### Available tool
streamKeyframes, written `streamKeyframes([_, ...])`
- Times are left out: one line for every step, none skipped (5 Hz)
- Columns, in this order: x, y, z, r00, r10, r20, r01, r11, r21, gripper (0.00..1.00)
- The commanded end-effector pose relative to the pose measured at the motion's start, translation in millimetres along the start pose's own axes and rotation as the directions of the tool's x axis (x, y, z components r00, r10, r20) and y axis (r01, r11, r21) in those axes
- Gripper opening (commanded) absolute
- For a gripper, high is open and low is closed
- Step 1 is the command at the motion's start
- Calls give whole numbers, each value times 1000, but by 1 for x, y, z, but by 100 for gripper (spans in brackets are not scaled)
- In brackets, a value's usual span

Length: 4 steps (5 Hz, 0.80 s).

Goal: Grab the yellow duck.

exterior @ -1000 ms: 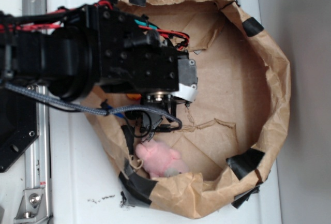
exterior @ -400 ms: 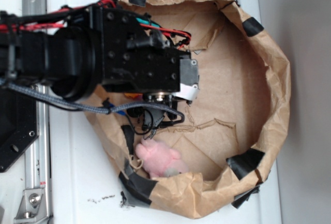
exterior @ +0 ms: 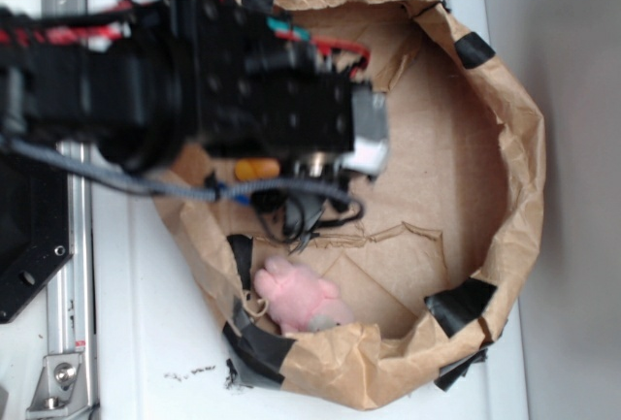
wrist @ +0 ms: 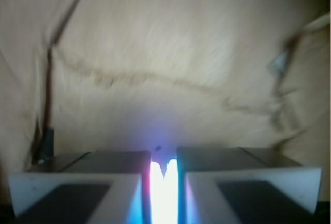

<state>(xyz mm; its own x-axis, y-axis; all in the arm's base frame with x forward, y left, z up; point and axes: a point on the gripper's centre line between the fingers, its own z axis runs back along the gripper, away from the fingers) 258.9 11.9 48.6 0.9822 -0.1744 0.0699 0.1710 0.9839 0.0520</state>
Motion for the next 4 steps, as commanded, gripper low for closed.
streamKeyframes([-6,13,23,999,31,28,-31,999,-8,100])
streamKeyframes([-16,12,19,999,35,-13,-35,999,-11,100])
streamKeyframes([-27,10,20,999,27,-44,-29,999,-44,100])
streamKeyframes([-34,4,14,997,10,-79,-14,999,-50,100])
